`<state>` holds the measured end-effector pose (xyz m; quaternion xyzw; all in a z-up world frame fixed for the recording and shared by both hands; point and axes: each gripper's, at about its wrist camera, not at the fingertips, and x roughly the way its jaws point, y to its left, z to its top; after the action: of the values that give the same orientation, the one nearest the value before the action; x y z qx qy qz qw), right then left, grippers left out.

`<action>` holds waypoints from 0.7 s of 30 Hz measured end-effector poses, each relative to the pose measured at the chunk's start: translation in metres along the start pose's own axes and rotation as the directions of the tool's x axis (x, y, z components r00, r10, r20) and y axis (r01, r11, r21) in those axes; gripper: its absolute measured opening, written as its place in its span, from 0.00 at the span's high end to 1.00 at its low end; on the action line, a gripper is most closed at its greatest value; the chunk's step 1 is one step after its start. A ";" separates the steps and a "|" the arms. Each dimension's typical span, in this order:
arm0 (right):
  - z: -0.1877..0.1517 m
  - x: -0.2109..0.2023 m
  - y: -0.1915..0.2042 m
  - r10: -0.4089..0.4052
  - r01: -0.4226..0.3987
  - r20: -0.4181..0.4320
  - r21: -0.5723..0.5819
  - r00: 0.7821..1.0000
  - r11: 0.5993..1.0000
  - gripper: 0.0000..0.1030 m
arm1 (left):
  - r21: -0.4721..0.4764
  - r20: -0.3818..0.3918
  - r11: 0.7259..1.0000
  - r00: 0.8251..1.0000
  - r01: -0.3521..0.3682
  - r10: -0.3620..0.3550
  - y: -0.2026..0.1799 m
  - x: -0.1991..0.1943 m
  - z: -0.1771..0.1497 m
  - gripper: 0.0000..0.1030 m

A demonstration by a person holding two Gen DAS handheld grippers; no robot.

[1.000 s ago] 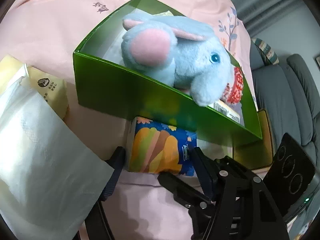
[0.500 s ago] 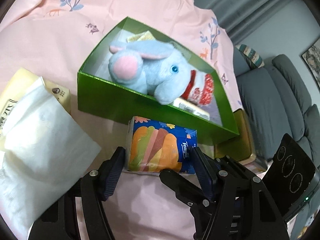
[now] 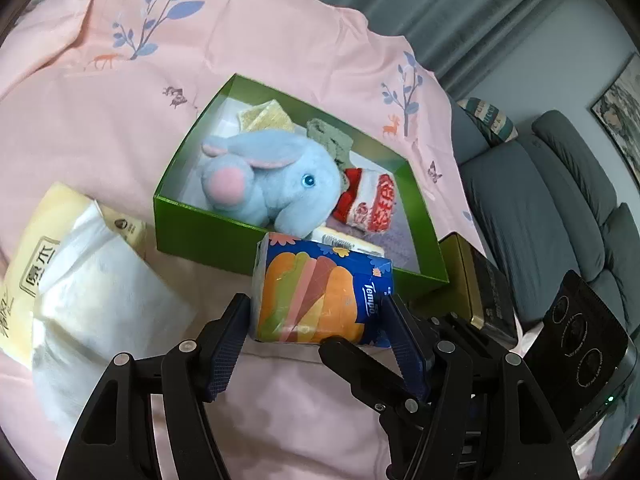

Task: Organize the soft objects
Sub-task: 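Lift the tissue pack with the left tool over the green box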

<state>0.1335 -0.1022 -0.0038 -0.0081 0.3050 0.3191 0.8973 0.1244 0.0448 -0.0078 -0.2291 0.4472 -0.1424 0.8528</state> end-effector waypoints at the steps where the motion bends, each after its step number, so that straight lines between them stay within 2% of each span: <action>1: 0.001 -0.001 0.000 0.000 0.000 0.005 0.000 1.000 1.000 0.56 | 0.003 0.002 1.000 1.000 0.000 0.000 -0.001 -0.001 0.002 0.34; 21: 0.024 -0.016 -0.021 -0.002 -0.002 0.097 0.036 0.995 0.999 0.55 | 0.101 0.037 0.994 0.999 -0.031 0.027 -0.037 0.002 0.036 0.34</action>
<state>0.1488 -0.1230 0.0208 0.0238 0.2666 0.3135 0.9111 0.1541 0.0211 0.0277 -0.1813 0.4274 -0.1484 0.8732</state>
